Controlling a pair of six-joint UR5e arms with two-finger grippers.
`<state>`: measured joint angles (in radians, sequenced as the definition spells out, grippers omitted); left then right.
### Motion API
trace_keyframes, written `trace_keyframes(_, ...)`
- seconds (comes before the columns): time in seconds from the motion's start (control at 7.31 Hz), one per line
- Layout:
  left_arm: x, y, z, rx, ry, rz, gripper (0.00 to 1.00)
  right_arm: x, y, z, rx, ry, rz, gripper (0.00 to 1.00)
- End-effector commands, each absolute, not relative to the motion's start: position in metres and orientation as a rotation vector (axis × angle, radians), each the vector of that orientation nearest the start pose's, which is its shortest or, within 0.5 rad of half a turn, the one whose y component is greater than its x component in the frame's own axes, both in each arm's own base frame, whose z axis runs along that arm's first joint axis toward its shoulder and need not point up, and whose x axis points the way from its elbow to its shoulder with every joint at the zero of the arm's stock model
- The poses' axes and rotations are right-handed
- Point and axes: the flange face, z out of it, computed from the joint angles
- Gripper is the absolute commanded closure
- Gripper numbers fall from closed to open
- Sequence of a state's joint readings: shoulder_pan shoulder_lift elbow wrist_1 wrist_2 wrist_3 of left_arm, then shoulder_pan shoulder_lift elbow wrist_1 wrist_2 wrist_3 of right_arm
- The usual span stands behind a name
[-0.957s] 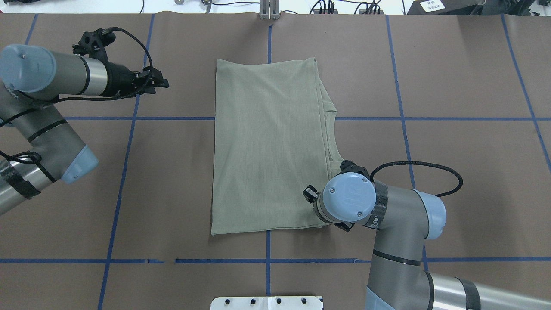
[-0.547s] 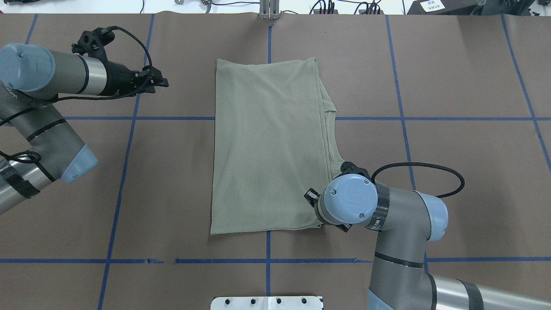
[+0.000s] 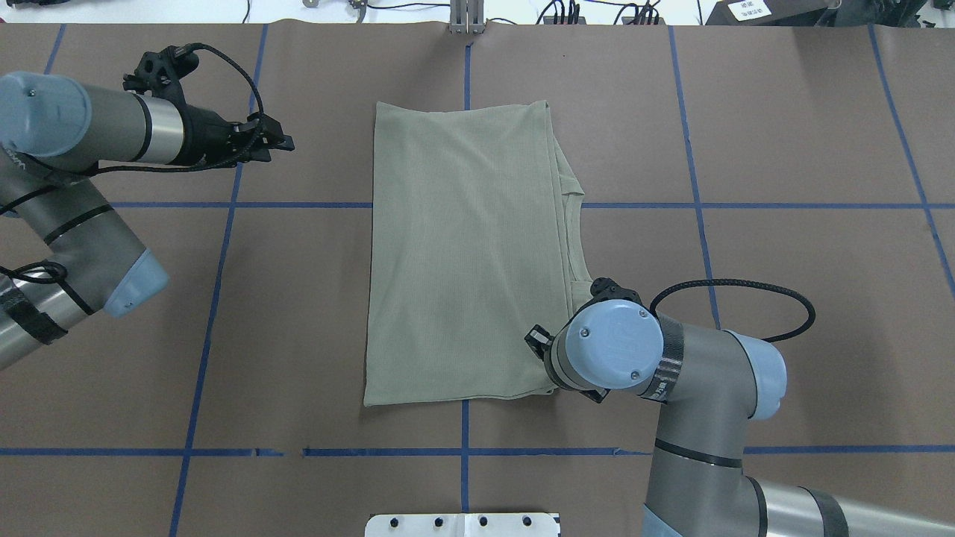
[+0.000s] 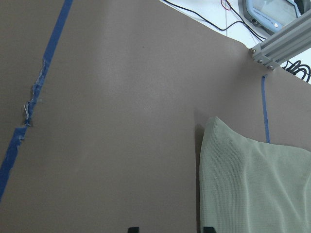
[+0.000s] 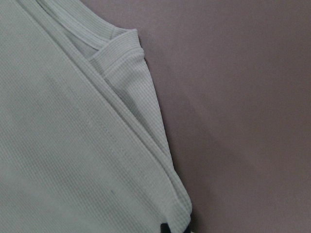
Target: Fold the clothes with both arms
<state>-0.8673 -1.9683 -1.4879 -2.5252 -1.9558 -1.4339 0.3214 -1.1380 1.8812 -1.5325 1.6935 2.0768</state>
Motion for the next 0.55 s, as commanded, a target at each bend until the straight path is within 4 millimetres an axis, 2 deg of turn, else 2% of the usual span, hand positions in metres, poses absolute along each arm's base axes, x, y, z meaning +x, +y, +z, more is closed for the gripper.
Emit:
trace_keyframes(0.0,0.350,-0.550,0.351,0.210,1.320,-0.520,0.46,-0.536,-0.307,0.283,-0.192,-0.784,0.736,1.00)
trace_keyframes(0.14,0.361,-0.519,0.342,0.130,1.355,-0.556,0.43,-0.536,-0.307,0.283,-0.192,-0.786,0.736,1.00)
trace_keyframes(0.27,0.383,-0.478,0.332,0.087,1.357,-0.595,0.42,-0.535,-0.306,0.280,-0.194,-0.792,0.734,1.00)
trace_keyframes(0.41,0.413,-0.443,0.311,0.048,1.298,-0.617,0.40,-0.534,-0.306,0.280,-0.194,-0.792,0.734,1.00)
